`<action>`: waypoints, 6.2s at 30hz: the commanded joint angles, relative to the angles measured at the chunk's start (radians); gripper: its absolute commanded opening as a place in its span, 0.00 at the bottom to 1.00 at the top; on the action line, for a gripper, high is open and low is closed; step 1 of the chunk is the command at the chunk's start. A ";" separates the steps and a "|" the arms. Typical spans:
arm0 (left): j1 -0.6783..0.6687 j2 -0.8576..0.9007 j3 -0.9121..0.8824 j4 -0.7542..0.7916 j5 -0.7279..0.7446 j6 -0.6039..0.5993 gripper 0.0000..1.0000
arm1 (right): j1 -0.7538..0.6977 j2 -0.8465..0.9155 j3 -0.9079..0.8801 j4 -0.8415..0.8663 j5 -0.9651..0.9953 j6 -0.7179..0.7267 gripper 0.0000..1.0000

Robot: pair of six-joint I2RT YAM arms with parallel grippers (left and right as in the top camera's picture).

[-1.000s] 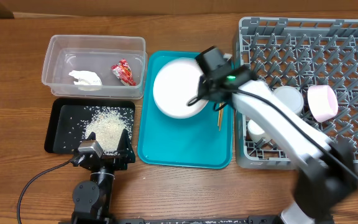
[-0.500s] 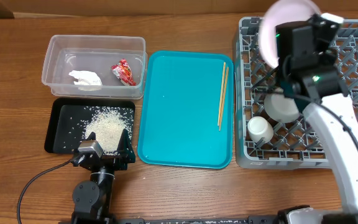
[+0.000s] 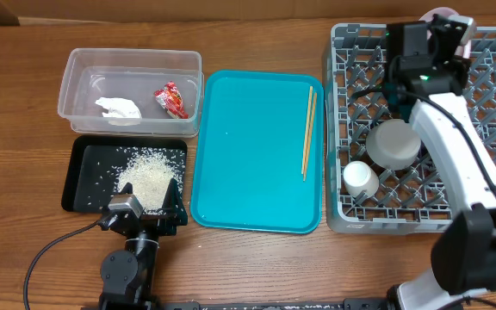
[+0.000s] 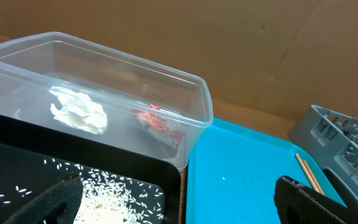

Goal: Sort waste into correct bins and load items into the dishwasher

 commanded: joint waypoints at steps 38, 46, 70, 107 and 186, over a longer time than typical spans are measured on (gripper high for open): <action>0.006 -0.011 -0.005 0.003 0.009 -0.006 1.00 | 0.476 0.081 0.001 -0.250 -0.967 0.270 0.64; 0.006 -0.011 -0.005 0.003 0.009 -0.006 1.00 | 0.427 0.226 0.001 -0.138 -0.801 0.271 0.55; 0.006 -0.011 -0.005 0.003 0.008 -0.006 1.00 | 0.368 0.380 0.003 -0.155 -1.011 0.274 0.04; 0.006 -0.011 -0.005 0.003 0.008 -0.006 1.00 | 0.317 -0.007 0.021 -0.195 -0.999 0.004 0.49; 0.006 -0.011 -0.005 0.003 0.008 -0.006 1.00 | 0.178 -0.033 0.072 0.003 -0.859 -0.134 0.60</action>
